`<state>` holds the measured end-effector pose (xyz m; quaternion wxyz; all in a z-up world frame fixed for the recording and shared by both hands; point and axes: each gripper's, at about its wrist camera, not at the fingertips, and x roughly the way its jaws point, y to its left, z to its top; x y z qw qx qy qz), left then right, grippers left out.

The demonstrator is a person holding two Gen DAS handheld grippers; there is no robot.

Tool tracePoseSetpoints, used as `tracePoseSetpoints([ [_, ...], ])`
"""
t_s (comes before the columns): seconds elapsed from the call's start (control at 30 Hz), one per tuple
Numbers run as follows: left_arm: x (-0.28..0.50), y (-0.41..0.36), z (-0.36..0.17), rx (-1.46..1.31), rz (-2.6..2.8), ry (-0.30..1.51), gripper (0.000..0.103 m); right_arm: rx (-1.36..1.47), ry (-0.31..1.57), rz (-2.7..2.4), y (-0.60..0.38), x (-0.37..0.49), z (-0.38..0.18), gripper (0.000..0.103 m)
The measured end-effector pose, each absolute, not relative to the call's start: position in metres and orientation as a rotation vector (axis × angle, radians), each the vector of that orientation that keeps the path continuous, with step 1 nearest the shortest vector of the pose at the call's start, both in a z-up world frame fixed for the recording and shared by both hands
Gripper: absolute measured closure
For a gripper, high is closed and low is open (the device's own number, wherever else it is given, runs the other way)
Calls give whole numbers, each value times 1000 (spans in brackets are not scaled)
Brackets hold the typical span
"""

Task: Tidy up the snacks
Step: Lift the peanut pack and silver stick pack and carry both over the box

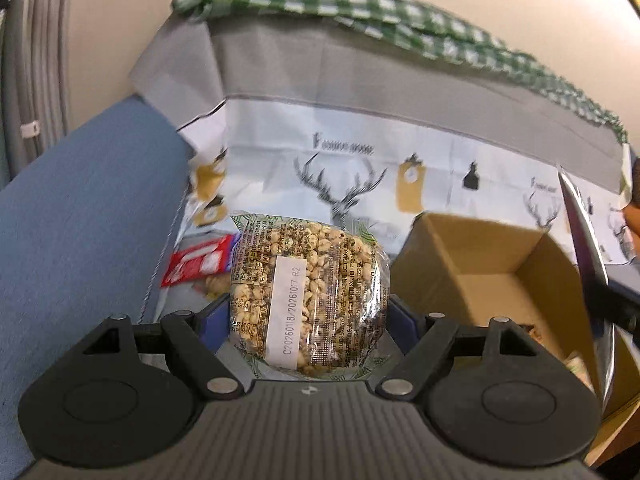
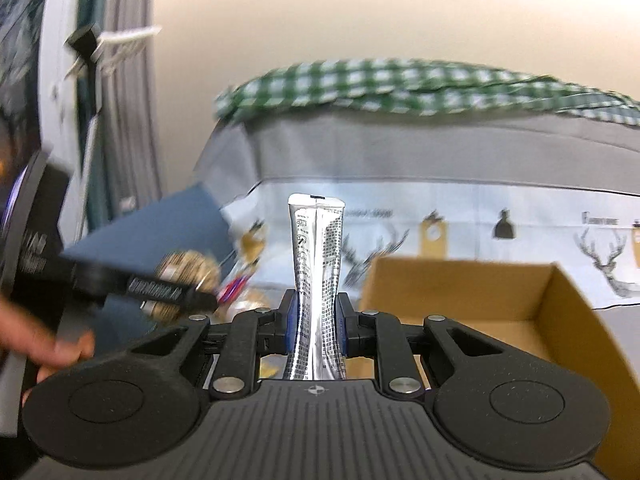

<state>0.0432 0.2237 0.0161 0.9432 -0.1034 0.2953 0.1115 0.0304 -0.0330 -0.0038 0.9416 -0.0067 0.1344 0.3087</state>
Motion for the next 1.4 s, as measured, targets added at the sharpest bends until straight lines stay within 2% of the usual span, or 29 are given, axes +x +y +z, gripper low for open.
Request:
tracePoseSetpoints([
  [0.3,55,179,38,-194,165,518,20,-34,204,518,-88,78,25,83],
  [0.73,80,120,41,-124,71,425,20,-24,283,419,-131,108,-15,83],
  [1.13,110,56,32,-43,-61,400,20,-3,311,362,-146,122,-21,83],
  [1.4,126,47,25,-49,-79,410,20,-11,319,346,-144,125,-23,83],
])
